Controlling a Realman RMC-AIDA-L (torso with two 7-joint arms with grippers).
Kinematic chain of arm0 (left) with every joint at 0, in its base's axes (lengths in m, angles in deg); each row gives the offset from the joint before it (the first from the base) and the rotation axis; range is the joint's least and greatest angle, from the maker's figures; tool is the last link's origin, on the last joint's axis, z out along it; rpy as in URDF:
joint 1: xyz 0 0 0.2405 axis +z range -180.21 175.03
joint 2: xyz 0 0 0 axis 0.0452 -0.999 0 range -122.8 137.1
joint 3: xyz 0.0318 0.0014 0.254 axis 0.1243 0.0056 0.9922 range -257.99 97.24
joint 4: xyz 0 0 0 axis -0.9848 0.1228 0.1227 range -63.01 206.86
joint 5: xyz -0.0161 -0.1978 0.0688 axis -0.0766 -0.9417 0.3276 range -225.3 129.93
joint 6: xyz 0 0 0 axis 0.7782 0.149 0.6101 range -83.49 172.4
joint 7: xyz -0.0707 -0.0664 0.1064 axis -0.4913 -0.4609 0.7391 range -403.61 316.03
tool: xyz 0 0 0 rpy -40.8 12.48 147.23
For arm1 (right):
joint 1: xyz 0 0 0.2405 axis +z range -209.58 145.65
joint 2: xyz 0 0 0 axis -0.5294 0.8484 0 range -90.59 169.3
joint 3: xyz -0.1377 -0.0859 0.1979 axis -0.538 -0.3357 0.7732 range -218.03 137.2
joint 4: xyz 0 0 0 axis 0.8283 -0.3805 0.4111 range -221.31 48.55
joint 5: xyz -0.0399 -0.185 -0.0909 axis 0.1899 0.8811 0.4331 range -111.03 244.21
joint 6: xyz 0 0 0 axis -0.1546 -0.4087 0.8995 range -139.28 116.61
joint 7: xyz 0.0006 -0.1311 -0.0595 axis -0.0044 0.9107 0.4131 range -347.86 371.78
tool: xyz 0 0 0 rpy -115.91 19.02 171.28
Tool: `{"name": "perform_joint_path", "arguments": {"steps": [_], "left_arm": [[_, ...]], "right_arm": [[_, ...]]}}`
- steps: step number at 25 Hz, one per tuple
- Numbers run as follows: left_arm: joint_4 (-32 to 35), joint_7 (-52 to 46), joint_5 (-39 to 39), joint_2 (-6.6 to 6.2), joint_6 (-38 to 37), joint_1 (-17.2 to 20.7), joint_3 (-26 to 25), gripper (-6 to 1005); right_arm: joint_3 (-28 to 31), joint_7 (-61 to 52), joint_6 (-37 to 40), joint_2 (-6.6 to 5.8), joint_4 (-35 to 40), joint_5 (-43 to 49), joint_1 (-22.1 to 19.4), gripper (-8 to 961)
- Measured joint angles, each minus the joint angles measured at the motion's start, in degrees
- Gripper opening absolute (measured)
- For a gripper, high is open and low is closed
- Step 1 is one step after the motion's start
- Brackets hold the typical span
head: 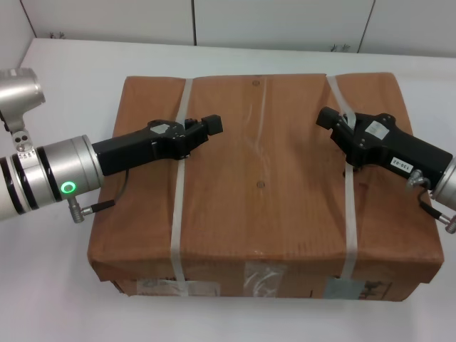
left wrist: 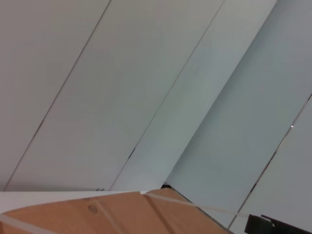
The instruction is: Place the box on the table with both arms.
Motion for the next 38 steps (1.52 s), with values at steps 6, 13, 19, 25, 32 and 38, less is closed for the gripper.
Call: {"name": "perform_joint_path", "arguments": {"steps": [6,13,19,25,32,38], "left_arm": [[0.0,0.03,-0.01,-0.02,0.0,-0.01,0.0,46],[-0.01,0.04,-0.01,-0.06,0.0,-0.04,0.0,46],[-1.65,-0.1,-0.01,0.2,1.13,-0.38,0.28,45],[-2.74,0.01,0.27,1.87,8.23,-0.69,0.74,45],[-2.64,0.35,1.21,3.47,18.74,-1.7,0.98,47],[-2.37,0.78,1.31,4.0,24.74,-1.88,0.96,49]], "right_arm": [[0.0,0.0,0.18,0.0,-0.05,0.0,0.1,1],[0.0,0.04,-0.05,0.0,-0.1,0.0,0.25,1],[0.0,2.61,-3.36,-0.01,-1.76,0.0,1.01,1],[-0.01,7.76,-11.1,0.02,-6.03,0.02,2.91,1],[-0.02,9.01,-20.89,-0.01,-8.77,1.08,5.59,2],[-0.09,7.9,-29.9,0.01,-11.78,2.88,8.92,2]]}}
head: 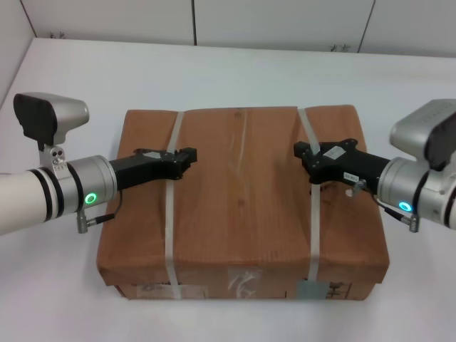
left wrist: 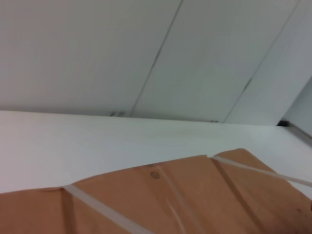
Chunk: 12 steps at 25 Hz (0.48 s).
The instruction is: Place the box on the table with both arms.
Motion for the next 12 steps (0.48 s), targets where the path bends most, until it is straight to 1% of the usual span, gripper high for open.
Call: {"name": "perform_joint_path", "arguments": {"steps": [5,12], "left_arm": [[0.08,0.67,0.0,0.1,2.61,-0.03,-0.01,51],[0.09,1.17,-0.01,0.1,3.47,0.43,0.0,52]], "right_arm": [[0.0,-1.64,-3.18,-0.02,-1.75,0.39,1.35,2],[0.39,-4.8,-3.0,-0.02,-2.05,1.7,1.44,2]]}}
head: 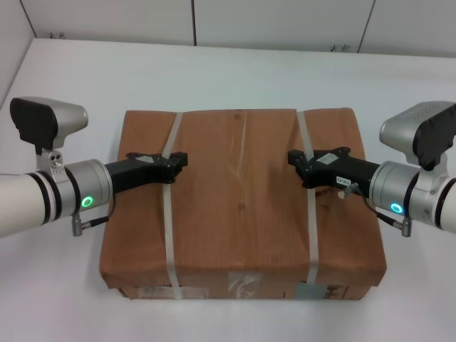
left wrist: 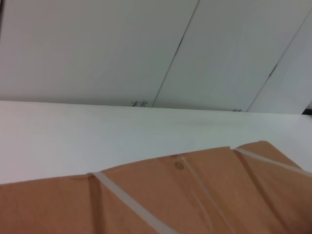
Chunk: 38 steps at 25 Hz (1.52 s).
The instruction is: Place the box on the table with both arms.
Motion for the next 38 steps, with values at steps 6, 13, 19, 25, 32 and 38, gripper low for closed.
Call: {"name": "perform_joint_path", "arguments": {"steps": [6,13,19,25,32,38], "left_arm": [[0.0,0.04,0.0,-0.02,0.05,0.11,0.01,54],[0.08,0.11,-0.34,0.01,0.09,0.17,-0.04,64],[0.17,-0.27,-0.46,0.07,1.15,0.24,-0.27,121],[1.79,-0.82,-0.51,0.28,6.19,0.5,-0.56,177],[2.18,-4.58,2.42,0.08,7.99,1.04,-0.18,334],[2.11,-6.15,3.5,0.09,7.98,1.04,-0.16,510]], "right_arm": [[-0.21,-0.78,0.02,0.0,-0.14,0.04,0.01,3],[-0.25,-1.17,0.06,0.0,-0.2,0.72,0.28,18],[-0.3,-1.78,-0.02,0.01,-0.24,0.98,-0.32,45],[0.04,-2.92,-2.17,0.0,-0.41,0.83,-1.4,73],[-0.12,-5.95,-3.25,0.01,-0.37,0.79,-2.83,424],[0.48,-6.84,-3.07,0.01,0.89,0.28,-5.57,690]]}}
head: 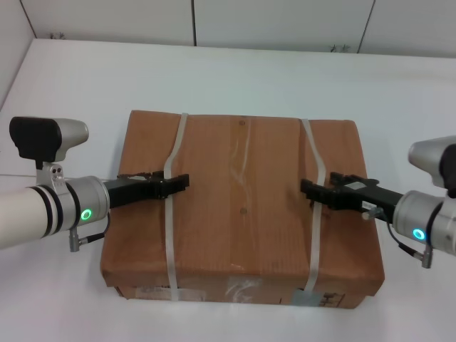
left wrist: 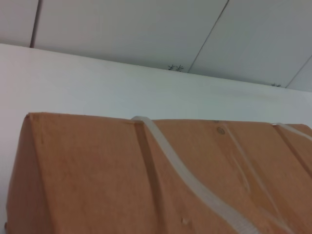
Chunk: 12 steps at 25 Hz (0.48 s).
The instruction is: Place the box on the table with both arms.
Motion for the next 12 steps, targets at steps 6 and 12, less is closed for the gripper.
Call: {"name": "perform_joint_path", "arguments": {"steps": [6,12], "left_arm": [[-0.05,0.04,-0.58,0.01,-0.59,0.04,-0.64,619],[-0.25,0.76,-1.67,-0.16,-1.3,0.03,-0.71,629]], "right_arm": [[1.75,-0.04,2.47,-0.01,1.83,-0.07,-2.19,790],[2.9,-0.3,6.04,-0.04,3.52,-0.07,-3.81,813]]}}
